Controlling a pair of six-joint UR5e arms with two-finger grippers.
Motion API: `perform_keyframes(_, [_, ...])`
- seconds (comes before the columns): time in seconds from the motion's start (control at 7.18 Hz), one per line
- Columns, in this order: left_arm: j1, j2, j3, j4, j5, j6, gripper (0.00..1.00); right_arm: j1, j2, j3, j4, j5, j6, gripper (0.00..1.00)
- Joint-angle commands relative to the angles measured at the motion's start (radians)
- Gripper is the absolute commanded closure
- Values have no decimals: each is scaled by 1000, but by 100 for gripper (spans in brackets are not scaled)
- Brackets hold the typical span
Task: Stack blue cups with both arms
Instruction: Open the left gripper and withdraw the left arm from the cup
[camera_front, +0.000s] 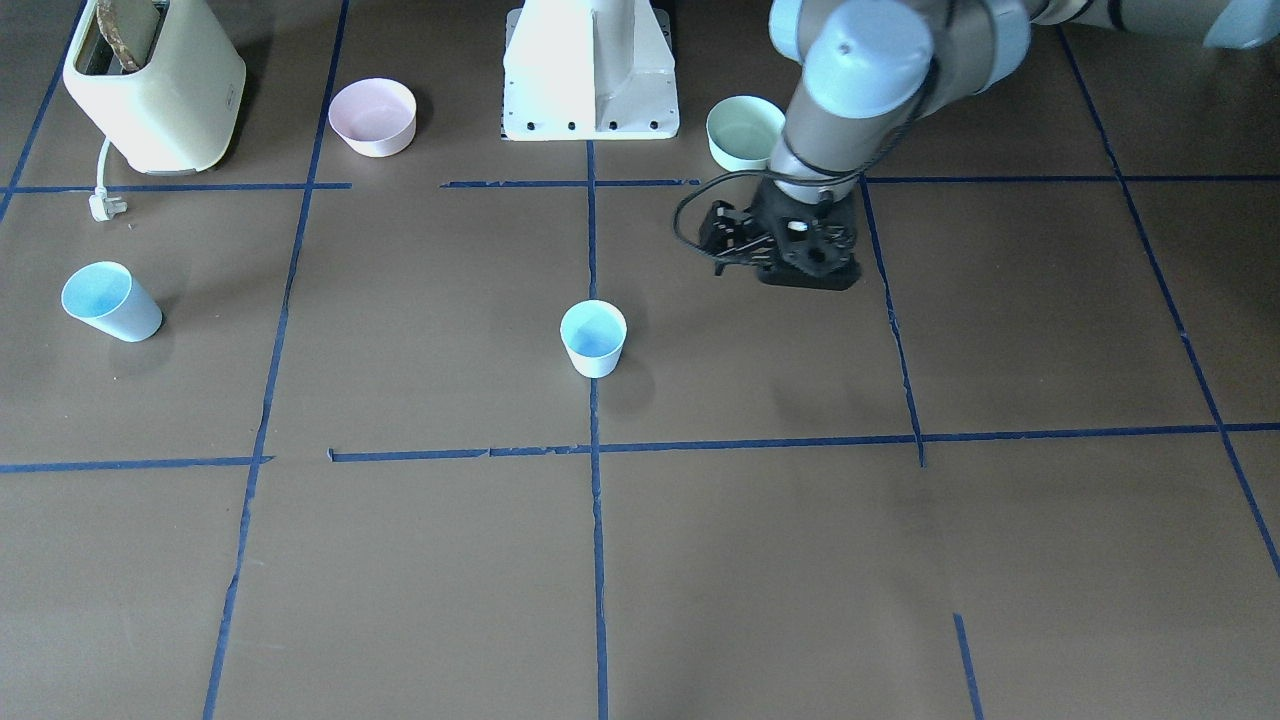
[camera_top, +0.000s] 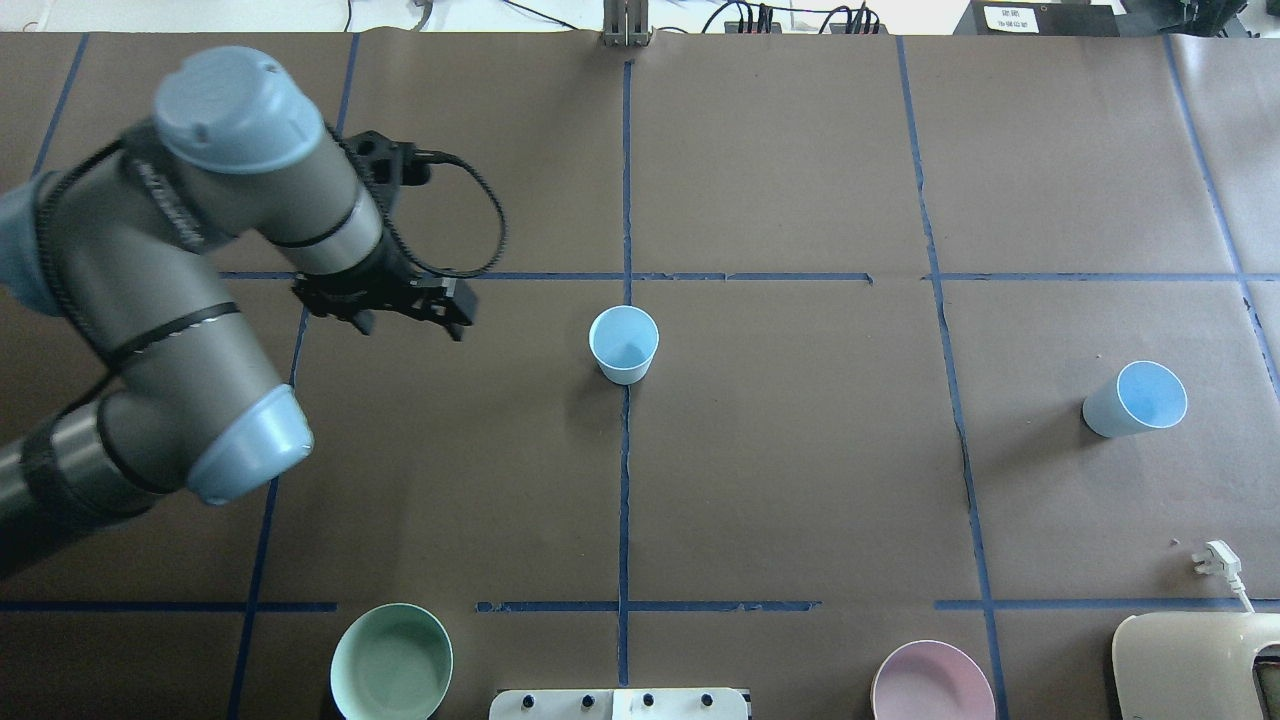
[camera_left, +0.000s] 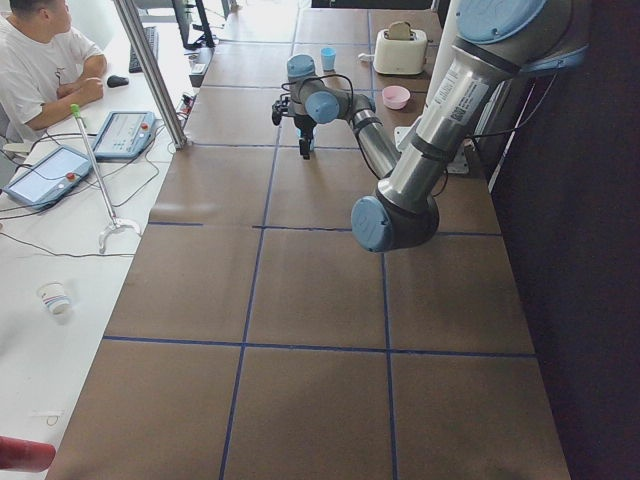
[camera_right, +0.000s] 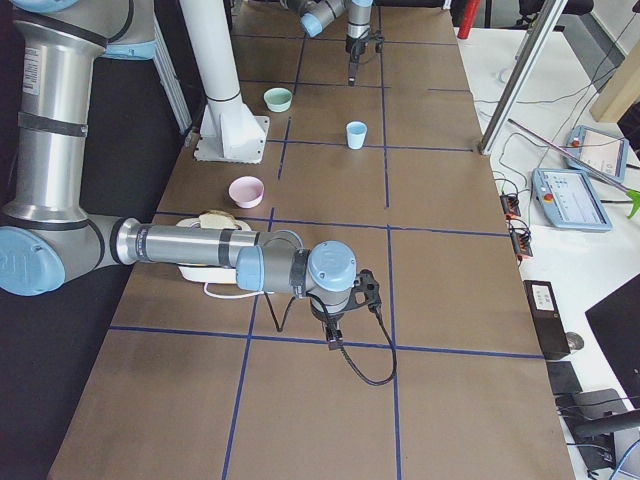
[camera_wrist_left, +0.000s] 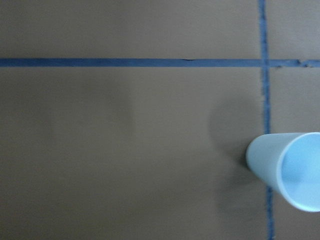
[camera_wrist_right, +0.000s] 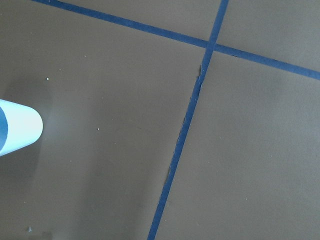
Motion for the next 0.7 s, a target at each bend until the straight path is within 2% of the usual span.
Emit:
perform_keyframes(0.0, [-265,277,-78,6,-84,464,0,-11,10,-1,11,-1,3,0])
perform_keyframes(0.14, [-426,366,-51,13,-156,716,0,-15,27,-1,11,-1,41,0])
perform_keyframes(0.28, [-557,423,16,12,-196,890,0,-26,36,-1,11,-1,63,0])
perform_keyframes(0.56, [-740,539,77,7,-202,1058,0,-49,56,13,14,-1,142,0])
